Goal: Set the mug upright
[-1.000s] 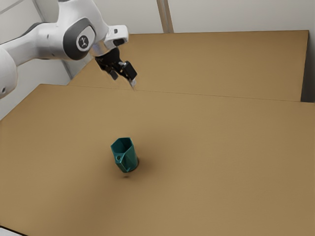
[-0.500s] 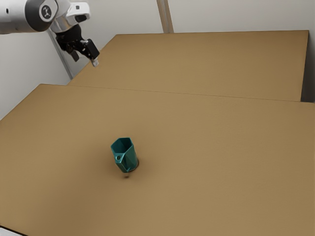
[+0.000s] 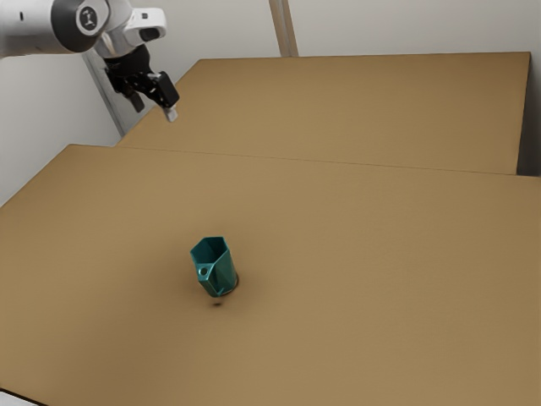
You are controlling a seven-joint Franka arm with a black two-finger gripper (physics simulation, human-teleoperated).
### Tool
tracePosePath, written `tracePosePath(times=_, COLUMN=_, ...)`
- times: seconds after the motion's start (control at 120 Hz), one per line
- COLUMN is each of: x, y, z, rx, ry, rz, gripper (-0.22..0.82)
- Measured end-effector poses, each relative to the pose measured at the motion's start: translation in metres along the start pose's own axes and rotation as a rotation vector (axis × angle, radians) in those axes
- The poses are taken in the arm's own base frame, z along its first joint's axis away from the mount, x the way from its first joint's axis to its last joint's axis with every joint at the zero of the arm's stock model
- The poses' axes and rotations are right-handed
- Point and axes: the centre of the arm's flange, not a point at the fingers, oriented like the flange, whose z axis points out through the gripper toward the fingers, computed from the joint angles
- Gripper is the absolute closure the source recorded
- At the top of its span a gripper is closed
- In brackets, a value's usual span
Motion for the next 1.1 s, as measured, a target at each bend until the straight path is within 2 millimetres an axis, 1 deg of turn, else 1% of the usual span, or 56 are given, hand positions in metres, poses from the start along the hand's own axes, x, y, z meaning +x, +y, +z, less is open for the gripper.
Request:
tracePosePath(times=0.083, x=0.001, y=0.003, z=0.0, rx=-0.002, ry=-0.002, rz=0.004, gripper=0.0)
tracePosePath(times=0.175, x=0.0, y=0.002, z=0.0, rx=-0.003, ry=-0.003, rz=0.001, gripper=0.0)
tracePosePath(times=0.483, x=-0.006, y=-0.018, z=0.001, rx=0.001, ry=-0.007, rz=-0.039, gripper=0.0)
tracePosePath(times=0.625, x=-0.007, y=-0.023, z=0.001, rx=0.002, ry=-0.008, rz=-0.048, gripper=0.0)
tracePosePath(times=0.75, x=-0.007, y=-0.021, z=0.001, rx=0.002, ry=-0.008, rz=-0.046, gripper=0.0)
tracePosePath(times=1.1, x=-0.003, y=-0.008, z=0.001, rx=-0.001, ry=-0.007, rz=-0.023, gripper=0.0)
